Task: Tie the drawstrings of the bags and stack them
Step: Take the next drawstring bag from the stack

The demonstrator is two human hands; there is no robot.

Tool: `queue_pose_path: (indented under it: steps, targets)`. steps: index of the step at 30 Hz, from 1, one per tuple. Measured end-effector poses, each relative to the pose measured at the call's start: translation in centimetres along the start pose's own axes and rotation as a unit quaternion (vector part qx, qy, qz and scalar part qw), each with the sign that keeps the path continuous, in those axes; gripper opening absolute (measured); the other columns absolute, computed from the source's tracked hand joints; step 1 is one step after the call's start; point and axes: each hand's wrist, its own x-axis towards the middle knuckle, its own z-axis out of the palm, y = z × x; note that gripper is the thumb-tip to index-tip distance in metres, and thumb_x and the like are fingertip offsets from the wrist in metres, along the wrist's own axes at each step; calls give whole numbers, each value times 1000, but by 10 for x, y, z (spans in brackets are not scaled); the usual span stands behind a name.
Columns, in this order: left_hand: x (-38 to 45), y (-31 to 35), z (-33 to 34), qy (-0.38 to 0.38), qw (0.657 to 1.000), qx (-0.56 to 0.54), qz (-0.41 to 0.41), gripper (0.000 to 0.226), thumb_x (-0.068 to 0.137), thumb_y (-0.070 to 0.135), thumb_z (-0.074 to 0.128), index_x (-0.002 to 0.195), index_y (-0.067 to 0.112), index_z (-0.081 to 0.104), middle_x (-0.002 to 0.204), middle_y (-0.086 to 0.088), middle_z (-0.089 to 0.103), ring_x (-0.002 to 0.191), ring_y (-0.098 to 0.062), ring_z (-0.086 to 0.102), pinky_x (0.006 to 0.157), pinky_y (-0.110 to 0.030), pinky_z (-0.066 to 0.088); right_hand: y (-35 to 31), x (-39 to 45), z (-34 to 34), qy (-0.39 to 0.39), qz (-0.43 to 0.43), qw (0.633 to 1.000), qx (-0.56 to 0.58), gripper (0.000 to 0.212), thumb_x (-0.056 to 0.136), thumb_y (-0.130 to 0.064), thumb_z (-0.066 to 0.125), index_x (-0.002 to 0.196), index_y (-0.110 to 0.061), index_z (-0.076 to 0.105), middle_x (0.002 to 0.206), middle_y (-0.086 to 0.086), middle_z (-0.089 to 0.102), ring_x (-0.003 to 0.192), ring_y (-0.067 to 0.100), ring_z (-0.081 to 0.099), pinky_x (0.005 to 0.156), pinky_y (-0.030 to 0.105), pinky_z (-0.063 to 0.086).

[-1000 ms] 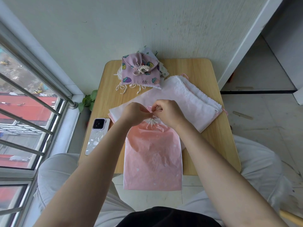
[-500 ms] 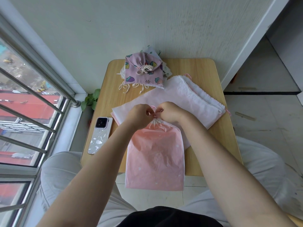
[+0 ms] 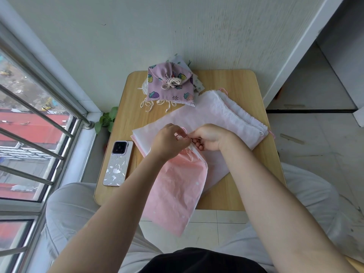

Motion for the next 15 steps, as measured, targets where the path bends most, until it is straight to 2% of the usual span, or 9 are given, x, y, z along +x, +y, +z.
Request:
queue_pose_path:
  steps: [3,5,7,9,12,15]
  targets:
    - [2,1,0,14,1000,17,3,15,79,33,78,84,20,72,92,7,51,79,-11,53,67,-23,38,1,0,1,12,-9,1000,3,23,95,-6,55,72,-8,54,58,4,39,50,12,34,48,22,28]
    - [5,1,-1,11,999,39,20,14,80,33,78,85,20,74,95,4,50,87,-14,53,73,-25,41,1,0,0,24,-24,999,-2,18,93,-4,58,75,-5,57,57,5,41,48,12,35,48,22,30]
    - [7,2,-4,-4,998,58,31,13,81,32,76,86,21,75,97,1,50,97,-18,52,79,-26,42,1,-3,-1,28,-44,999,-3,8,92,-2,61,86,2,62,60,6,46,50,12,39,50,22,33]
    - [9,3,-8,-20,998,57,18,14,82,31,74,90,19,76,98,1,50,99,-17,51,80,-26,39,1,-6,-1,24,-68,997,14,8,92,1,61,96,6,65,64,8,52,54,12,45,52,21,38]
    - [13,6,-14,-41,998,46,-6,21,87,33,69,97,16,76,100,1,52,94,-13,49,79,-25,37,0,-8,-1,27,-97,994,30,11,90,7,59,88,2,67,71,10,59,59,13,51,57,21,45]
    - [17,6,-19,-73,996,48,-25,27,94,32,59,95,10,75,99,-4,57,97,-18,50,78,-26,35,0,-6,1,67,-126,990,-6,8,87,4,65,91,0,71,81,15,67,65,17,56,63,24,50]
